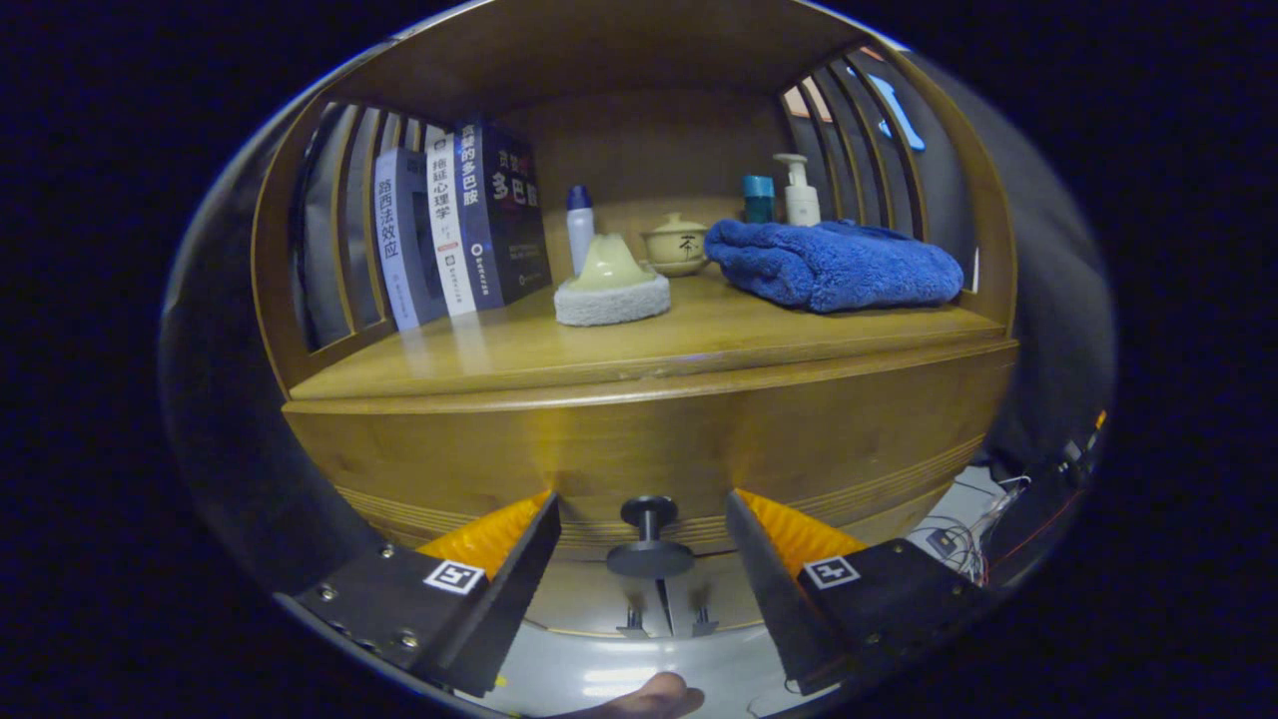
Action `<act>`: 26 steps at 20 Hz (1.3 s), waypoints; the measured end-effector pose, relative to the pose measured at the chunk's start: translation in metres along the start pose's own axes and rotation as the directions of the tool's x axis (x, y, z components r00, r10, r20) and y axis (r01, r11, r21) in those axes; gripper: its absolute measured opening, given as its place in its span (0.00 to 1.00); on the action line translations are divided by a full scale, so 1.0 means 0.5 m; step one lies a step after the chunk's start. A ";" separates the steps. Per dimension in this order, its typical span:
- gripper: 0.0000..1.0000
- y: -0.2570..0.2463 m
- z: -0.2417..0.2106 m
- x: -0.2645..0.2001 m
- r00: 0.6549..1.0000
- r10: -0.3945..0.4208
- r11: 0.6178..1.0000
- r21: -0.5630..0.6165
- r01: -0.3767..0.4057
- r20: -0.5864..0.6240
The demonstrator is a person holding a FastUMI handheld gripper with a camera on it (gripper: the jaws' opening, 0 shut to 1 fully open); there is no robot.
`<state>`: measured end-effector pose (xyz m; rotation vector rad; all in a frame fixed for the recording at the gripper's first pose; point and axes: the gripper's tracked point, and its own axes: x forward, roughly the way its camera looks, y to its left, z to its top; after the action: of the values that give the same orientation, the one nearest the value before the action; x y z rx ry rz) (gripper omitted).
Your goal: Pull open the drawer, take out the items inside it, and place them on the countertop above the cabinet.
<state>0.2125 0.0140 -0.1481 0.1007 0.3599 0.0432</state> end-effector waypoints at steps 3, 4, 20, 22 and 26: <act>1.00 0.035 0.022 -0.038 0.997 0.050 0.998 0.025 -0.051 0.054; 1.00 0.033 0.028 -0.058 0.997 0.036 0.999 0.023 -0.038 0.067; 1.00 0.097 0.173 -0.503 0.959 -0.011 0.998 -0.054 0.027 0.283; 1.00 0.096 0.182 -0.543 0.954 0.002 0.998 -0.056 0.015 0.301; 1.00 0.060 0.183 -0.598 0.948 -0.025 0.999 -0.031 0.037 0.316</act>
<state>-0.0356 0.0173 0.0449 0.0640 0.0394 0.0024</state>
